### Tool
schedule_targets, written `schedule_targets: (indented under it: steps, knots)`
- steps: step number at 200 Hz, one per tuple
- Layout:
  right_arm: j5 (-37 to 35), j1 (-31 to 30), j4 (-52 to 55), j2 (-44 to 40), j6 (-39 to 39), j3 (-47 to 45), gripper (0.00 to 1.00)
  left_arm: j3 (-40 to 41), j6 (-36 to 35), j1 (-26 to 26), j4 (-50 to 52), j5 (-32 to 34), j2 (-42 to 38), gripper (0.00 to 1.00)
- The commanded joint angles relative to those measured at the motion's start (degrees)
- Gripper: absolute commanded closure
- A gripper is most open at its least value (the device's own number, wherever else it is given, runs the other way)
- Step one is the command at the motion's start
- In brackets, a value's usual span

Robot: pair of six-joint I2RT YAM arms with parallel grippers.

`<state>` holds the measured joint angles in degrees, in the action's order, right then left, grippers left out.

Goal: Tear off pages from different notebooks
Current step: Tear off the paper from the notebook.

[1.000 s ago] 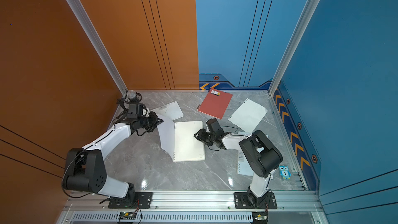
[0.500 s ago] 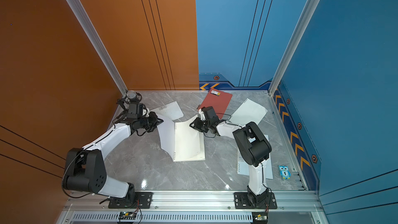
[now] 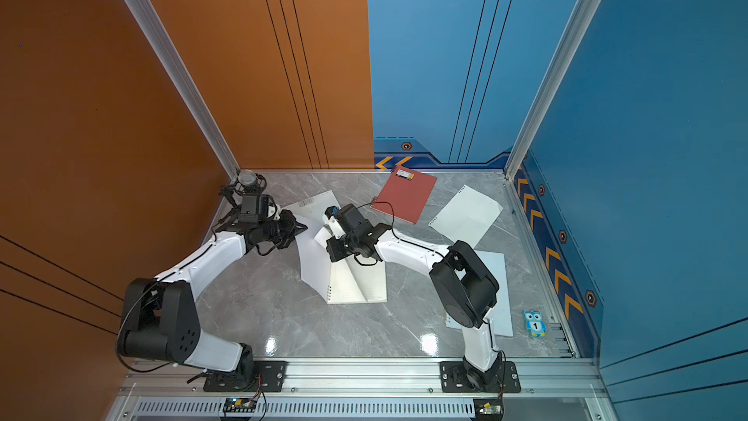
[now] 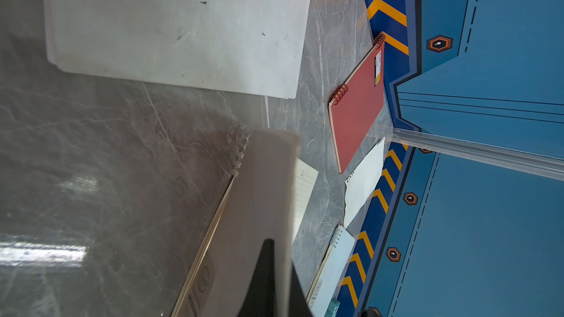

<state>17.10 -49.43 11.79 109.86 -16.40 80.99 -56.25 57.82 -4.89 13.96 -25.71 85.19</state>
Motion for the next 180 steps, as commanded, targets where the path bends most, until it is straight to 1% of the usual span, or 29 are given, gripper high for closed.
schedule_targets:
  steps: [1,10,32,49,85,104,131,162,174,180]
  knots:
    - [-5.9,-2.9,4.6,-2.6,9.6,0.4,1.00,1.0,3.2,0.7,-0.2,3.6,-1.7,1.00]
    - [-7.2,-4.1,5.3,-3.2,10.7,0.1,1.00,1.3,4.1,0.8,-0.2,5.0,-2.3,1.00]
    - [-4.4,-5.3,6.0,-6.2,10.5,-2.5,1.00,2.4,5.9,1.7,-0.2,7.6,-3.8,1.00]
    - [-0.8,-6.1,6.1,-11.5,10.0,-6.5,1.00,3.2,6.3,3.0,-0.2,8.8,-4.6,1.00]
    - [8.2,-6.4,7.3,-23.5,8.8,-14.5,1.00,3.1,5.5,5.1,-0.2,8.5,-4.3,1.00]
    - [13.3,-6.3,8.3,-27.7,8.4,-17.2,1.00,2.7,4.7,5.8,-0.2,8.1,-4.0,1.00]
    - [17.6,-6.0,8.8,-33.0,7.2,-19.8,1.00,2.9,3.5,7.3,-0.2,7.4,-4.4,1.00]
    - [22.3,-2.1,8.8,-41.1,6.3,-22.3,1.00,4.4,2.5,9.6,-0.1,6.4,-5.8,1.00]
    - [21.5,0.8,8.2,-43.5,5.7,-23.0,1.00,5.3,2.2,10.5,-0.1,5.8,-6.5,1.00]
    - [19.2,2.3,8.1,-44.2,5.2,-23.1,1.00,5.8,2.0,11.0,-0.1,5.4,-7.0,1.00]
